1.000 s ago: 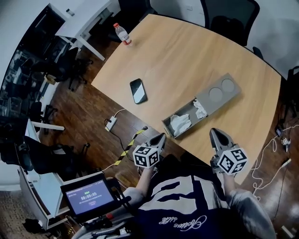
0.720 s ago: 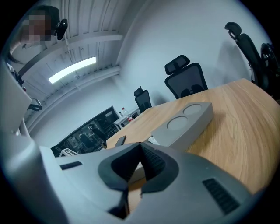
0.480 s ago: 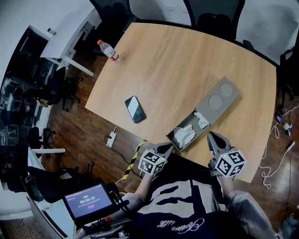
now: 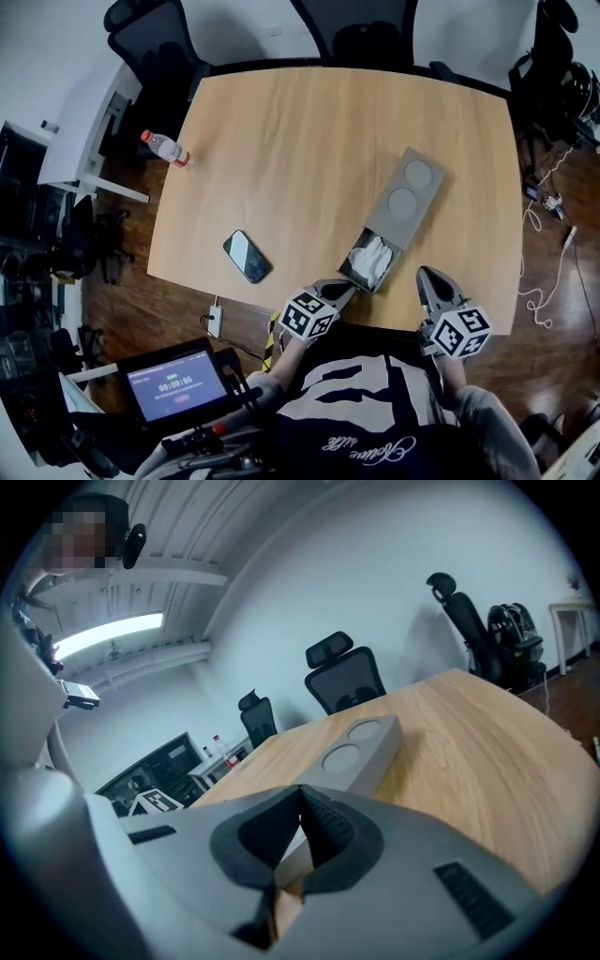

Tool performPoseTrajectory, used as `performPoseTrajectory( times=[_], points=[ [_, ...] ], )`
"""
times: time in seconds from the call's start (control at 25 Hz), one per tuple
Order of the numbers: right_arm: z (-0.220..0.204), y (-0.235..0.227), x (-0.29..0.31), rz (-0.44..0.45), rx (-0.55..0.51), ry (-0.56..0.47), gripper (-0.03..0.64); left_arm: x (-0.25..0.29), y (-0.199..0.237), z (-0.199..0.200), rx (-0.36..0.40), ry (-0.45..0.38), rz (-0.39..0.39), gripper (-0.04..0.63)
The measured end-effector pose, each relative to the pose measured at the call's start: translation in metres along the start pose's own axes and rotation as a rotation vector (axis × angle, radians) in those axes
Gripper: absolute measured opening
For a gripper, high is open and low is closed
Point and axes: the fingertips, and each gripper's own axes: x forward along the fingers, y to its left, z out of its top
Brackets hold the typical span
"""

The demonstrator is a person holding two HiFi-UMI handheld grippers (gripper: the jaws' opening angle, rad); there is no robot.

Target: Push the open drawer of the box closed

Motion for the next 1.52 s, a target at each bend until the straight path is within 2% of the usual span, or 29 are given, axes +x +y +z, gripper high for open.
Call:
performPoseTrajectory(
  times=[0.16,0.32,0.52,0.88,1.04,1.16,1.36,1.52],
  points=[
    [0.005,-0.018,-0.02,-0.109,0.03,-0.052,-0.002,0.021,0.004,0.032,0.049,-0.022,-0.06,-0.002],
    [0.004,-0.028,-0.033,-0.165,0.051,-0.076,-0.002,0.043,0.011,0.067,0.03,-0.098,-0.098,-0.002],
    [0.004,-0.058,-0.055,-0.22,0.071,-0.108,-0.002,0.086,0.015,0.092,0.071,-0.11,-0.079,-0.002],
    [-0.002,-0.058,-0.091,-0.299,0.079,-0.119,-0.002,0.088,0.013,0.098,0.066,-0.122,-0.049,-0.002],
    [0.005,-0.063,-0.089,-0.29,0.069,-0.101,-0.002,0.091,0.012,0.104,0.034,-0.14,-0.029,-0.002],
    [0.009,-0.064,-0.082,-0.256,0.055,-0.088,-0.002,0.089,0.005,0.114,0.013,-0.192,-0.028,-0.002],
    [0.003,-0.042,-0.065,-0.143,0.01,-0.043,-0.002,0.053,-0.01,0.11,-0.017,-0.27,-0.005,-0.002],
    [0.007,-0.04,-0.034,-0.061,-0.02,0.014,-0.002,0.04,0.001,0.111,-0.064,-0.302,0.043,-0.002]
  ],
)
